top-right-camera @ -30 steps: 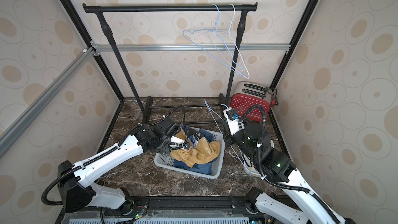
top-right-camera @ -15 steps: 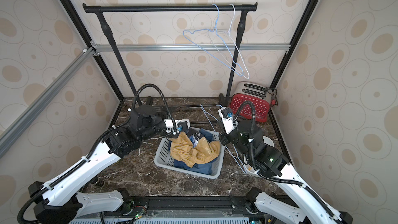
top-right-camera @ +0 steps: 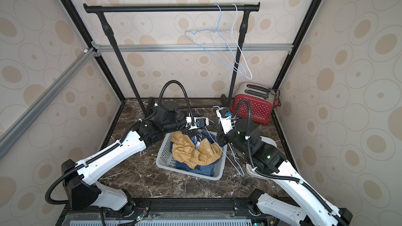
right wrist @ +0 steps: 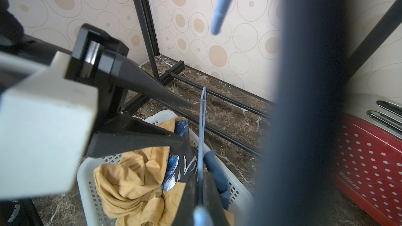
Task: Remove the clothespins securing t-shirts to the hanger
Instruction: Place the hanger on the clothes rail.
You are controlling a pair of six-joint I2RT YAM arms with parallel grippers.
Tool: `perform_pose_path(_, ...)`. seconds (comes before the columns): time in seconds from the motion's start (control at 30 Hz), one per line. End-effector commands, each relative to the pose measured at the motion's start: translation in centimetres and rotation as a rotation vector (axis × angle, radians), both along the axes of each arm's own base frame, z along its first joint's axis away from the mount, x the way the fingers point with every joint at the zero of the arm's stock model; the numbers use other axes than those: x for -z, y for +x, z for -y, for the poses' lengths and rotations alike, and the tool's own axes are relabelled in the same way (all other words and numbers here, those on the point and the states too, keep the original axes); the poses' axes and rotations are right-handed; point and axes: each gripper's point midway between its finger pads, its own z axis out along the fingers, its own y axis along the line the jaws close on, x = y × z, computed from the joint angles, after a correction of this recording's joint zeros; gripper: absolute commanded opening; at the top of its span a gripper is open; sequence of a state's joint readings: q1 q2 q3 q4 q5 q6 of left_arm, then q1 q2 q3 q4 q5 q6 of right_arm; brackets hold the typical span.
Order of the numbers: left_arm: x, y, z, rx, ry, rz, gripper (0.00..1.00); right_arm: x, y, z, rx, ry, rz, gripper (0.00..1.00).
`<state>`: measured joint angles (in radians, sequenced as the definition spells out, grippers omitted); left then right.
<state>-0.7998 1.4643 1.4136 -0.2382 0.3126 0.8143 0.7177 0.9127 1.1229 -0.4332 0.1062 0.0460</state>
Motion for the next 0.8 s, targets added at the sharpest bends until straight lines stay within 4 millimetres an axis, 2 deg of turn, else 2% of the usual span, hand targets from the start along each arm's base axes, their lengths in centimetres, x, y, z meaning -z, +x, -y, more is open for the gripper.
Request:
perform_pose_path(0.0, -3.6, -0.4, 1.1, 0.038, -0.099, 0.029, 0.32, -1.7, 0.0, -0.5, -0.015, 0.059, 0.017, 0.0)
perform_pose_path(0.33, -2.7, -0.5, 1.7, 0.052, -0.084, 0.014, 0.18, -1.9, 0.1, -1.3, -0.037, 0.083, 0.01, 0.0)
perform_pose_path(0.43, -2.3, -0.5, 2.0, 0.058, -0.074, 0.011, 0.16, -1.9, 0.2, -1.4, -0.04, 0.084, 0.009, 0.0)
perform_pose_path(0.67, -1.8, -0.6, 2.3, 0.06, -0.061, 0.002, 0.21, -2.0, 0.3, -1.4, -0.036, 0.077, 0.016, 0.0)
perform_pose_path(0.77, -1.9, -0.6, 2.3, 0.058, -0.062, 0.006, 0.17, -1.9, 0.3, -1.5, -0.04, 0.079, 0.012, 0.0)
